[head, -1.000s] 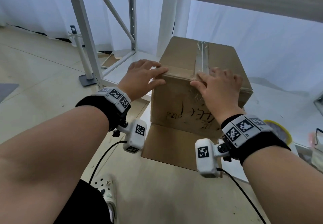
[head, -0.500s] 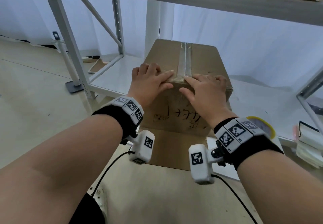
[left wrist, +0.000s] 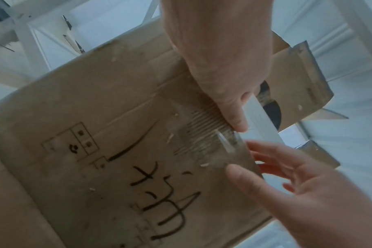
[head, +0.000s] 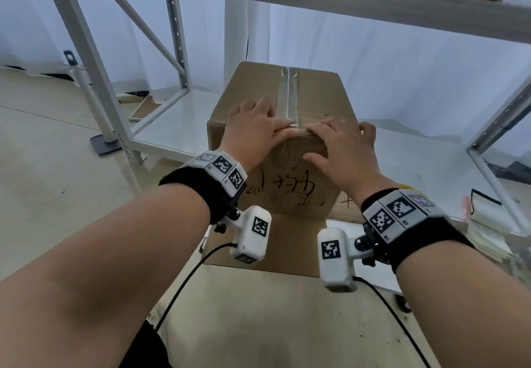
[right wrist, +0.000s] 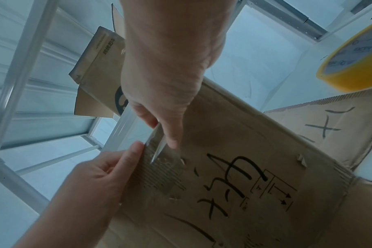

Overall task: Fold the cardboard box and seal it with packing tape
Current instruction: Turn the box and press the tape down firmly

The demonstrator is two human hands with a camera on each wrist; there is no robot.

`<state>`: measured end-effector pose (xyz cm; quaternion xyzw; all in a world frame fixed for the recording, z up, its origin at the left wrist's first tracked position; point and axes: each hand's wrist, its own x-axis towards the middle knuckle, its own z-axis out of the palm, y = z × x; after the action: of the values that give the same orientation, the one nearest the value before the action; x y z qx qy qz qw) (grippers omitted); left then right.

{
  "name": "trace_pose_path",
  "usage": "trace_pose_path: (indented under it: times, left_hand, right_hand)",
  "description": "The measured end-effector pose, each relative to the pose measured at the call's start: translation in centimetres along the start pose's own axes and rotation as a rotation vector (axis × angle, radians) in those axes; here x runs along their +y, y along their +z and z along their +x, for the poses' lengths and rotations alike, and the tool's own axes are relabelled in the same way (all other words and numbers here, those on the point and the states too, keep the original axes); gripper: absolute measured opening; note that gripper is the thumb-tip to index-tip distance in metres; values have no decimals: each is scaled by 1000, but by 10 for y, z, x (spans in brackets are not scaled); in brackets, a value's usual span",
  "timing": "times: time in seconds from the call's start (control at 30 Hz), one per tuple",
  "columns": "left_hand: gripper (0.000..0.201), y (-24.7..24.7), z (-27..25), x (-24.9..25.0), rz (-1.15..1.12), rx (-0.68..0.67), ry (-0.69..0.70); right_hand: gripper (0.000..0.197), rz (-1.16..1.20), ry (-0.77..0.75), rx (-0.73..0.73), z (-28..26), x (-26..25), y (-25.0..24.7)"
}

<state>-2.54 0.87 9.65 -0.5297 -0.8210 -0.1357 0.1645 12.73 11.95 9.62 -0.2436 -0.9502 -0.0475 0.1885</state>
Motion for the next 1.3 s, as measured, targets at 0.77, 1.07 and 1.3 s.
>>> trace_pose_path:
  times: [0.77, 1.07, 1.3]
  left_hand:
    - [59, 11, 8, 31, 98, -50, 127]
    - [47, 11, 28, 60, -98, -114, 212]
    - [58, 21, 23, 62, 50, -38, 249]
  right_hand:
    - [32, 582, 387, 306, -17, 50, -4]
    - [39, 840, 498, 209, -30, 59, -8]
    - [72, 654, 422, 64, -44, 74, 7]
